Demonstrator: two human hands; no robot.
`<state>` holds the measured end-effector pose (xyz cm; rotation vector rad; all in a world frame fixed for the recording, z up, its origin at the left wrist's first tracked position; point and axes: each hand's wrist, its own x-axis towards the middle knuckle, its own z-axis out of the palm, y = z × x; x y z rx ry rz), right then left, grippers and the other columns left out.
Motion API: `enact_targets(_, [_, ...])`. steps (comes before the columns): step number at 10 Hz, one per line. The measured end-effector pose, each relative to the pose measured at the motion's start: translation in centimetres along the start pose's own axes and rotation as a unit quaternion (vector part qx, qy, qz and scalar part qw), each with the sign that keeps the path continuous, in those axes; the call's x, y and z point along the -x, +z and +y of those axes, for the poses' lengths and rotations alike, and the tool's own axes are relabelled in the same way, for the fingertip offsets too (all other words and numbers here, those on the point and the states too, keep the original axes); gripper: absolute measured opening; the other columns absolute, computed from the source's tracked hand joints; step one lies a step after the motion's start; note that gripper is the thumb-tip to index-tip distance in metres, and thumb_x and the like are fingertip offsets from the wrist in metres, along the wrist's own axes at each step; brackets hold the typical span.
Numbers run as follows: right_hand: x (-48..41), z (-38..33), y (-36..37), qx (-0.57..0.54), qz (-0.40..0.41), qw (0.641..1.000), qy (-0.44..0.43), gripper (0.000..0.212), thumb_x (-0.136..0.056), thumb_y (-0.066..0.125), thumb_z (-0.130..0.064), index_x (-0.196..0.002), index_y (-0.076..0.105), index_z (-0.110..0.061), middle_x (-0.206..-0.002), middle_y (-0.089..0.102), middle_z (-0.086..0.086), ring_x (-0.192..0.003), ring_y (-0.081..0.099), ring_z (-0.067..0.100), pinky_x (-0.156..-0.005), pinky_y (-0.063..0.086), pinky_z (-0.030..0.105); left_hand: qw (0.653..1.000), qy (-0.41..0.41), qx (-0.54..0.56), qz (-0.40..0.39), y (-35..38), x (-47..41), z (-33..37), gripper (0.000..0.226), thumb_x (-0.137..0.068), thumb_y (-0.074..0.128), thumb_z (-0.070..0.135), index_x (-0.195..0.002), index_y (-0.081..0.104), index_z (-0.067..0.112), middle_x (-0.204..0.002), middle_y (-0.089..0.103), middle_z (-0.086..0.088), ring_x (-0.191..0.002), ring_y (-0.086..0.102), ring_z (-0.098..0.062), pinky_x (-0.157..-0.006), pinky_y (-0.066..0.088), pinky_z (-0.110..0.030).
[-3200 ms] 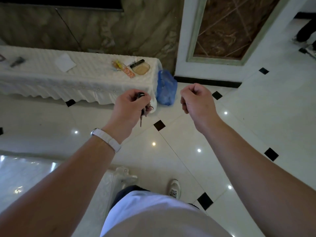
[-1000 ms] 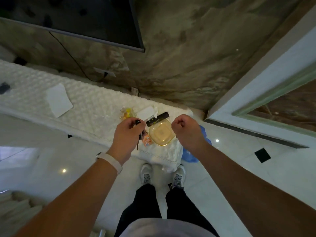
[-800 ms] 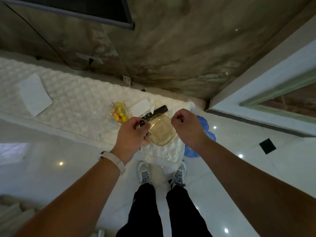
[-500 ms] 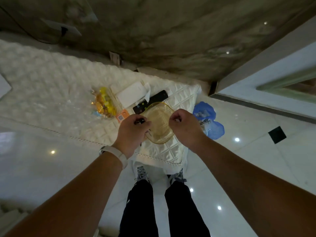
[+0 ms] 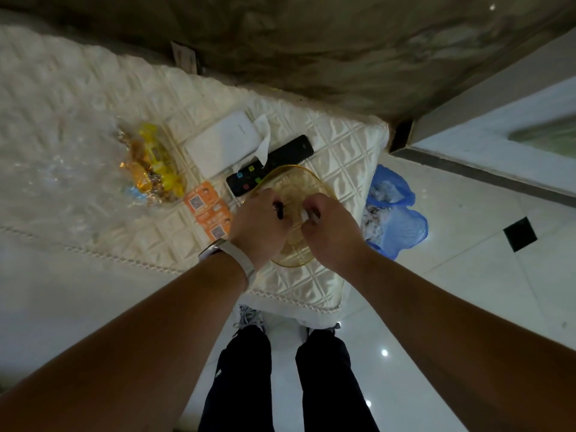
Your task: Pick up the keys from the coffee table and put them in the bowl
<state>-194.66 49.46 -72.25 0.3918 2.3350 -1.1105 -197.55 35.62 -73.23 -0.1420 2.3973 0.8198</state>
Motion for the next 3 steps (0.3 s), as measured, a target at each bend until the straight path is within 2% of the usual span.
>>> enact_targets(1, [0.2, -0.3, -0.4, -0.002, 0.004, 1.000, -0.016, 0.016, -0.086, 0.060, -0.010, -0.102, 0.060, -0.010, -0.092, 0.053, 0.002, -0.082, 0.049, 0.015, -0.057, 0.028, 0.016, 1.000, 0.009, 0.026, 0.001, 0.2, 0.2, -0.5, 0.025, -0.081, 0.070, 0.038, -0.090, 0.056, 0.021, -0.090, 0.063, -0.006, -0.077, 0.059, -0.023, -0.056, 0.036, -0.029])
enact_targets(2, [0.7, -0.8, -1.2, 0.026, -0.010, 0.999, -0.033, 0.028, -0.087, 0.060, -0.012, -0.114, 0.059, -0.009, -0.106, 0.056, 0.008, -0.096, 0.053, 0.020, -0.068, 0.031, 0.022, 0.999, 0.030, 0.030, 0.007, -1.1, 1.1, 0.1, 0.026, -0.082, 0.070, 0.033, -0.098, 0.058, 0.018, -0.095, 0.055, -0.004, -0.079, 0.057, -0.024, -0.057, 0.035, -0.028])
enact_targets(3, [1.8, -1.5, -2.5, 0.057, -0.012, 0.997, -0.047, 0.032, -0.085, 0.060, -0.012, -0.116, 0.058, -0.009, -0.113, 0.056, 0.013, -0.098, 0.056, 0.029, -0.072, 0.043, 0.032, 0.999, 0.044, 0.019, 0.004, -2.6, 2.4, 0.7, 0.028, -0.082, 0.066, 0.023, -0.108, 0.059, 0.015, -0.105, 0.053, -0.006, -0.086, 0.058, -0.027, -0.066, 0.043, -0.032])
